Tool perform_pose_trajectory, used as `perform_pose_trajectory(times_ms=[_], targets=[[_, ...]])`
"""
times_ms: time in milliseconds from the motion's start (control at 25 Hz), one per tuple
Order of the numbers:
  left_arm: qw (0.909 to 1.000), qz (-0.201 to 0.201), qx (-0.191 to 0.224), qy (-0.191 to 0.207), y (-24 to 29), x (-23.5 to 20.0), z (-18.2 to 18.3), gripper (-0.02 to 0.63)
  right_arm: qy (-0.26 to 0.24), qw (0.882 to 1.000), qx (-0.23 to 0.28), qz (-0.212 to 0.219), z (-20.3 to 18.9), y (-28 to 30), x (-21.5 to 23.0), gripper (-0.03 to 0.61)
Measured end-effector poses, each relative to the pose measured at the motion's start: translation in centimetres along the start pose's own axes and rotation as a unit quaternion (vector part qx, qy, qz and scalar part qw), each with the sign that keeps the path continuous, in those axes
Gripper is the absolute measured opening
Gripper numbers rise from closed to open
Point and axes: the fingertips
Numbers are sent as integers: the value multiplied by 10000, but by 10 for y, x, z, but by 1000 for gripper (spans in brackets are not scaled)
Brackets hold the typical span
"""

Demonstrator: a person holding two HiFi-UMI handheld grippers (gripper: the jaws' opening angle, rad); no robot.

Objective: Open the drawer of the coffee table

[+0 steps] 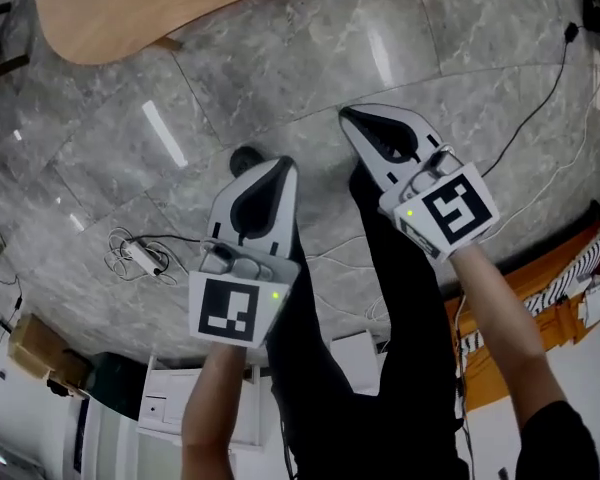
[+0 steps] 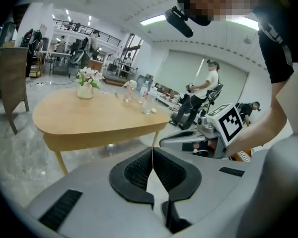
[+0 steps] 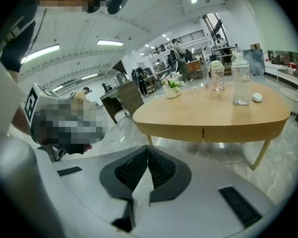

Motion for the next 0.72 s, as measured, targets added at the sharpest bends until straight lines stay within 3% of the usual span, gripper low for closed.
perform_pose_trajectory(times_ms=[240, 400, 520, 560, 640, 720], targets=[[9993, 175, -52, 317, 46, -57, -34, 15, -175, 9998, 26, 12, -34, 58, 56, 12], [9988, 208, -15, 451, 64, -97, -53, 15, 47, 9996, 135, -233, -49, 92, 95, 14], [9977, 530, -48, 429, 70, -136, -69, 17, 123, 9992, 105, -361, -57, 118, 119, 14], [9971, 648, -48, 406, 70, -150, -73, 27, 162, 9991, 76, -396, -59, 126, 125, 14], [9959, 809, -84, 404, 69, -175, -81, 123, 253, 9984, 59, -494, -60, 141, 136, 20], [9944, 928, -111, 488, 67, -199, -86, 139, 290, 9976, 72, -631, -58, 154, 148, 86]])
Point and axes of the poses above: the fingertips, and each gripper's own axes: y forward along the fingers, x to its right, z out of its top, and after that the axes turned 5 degrees about y, right-handed
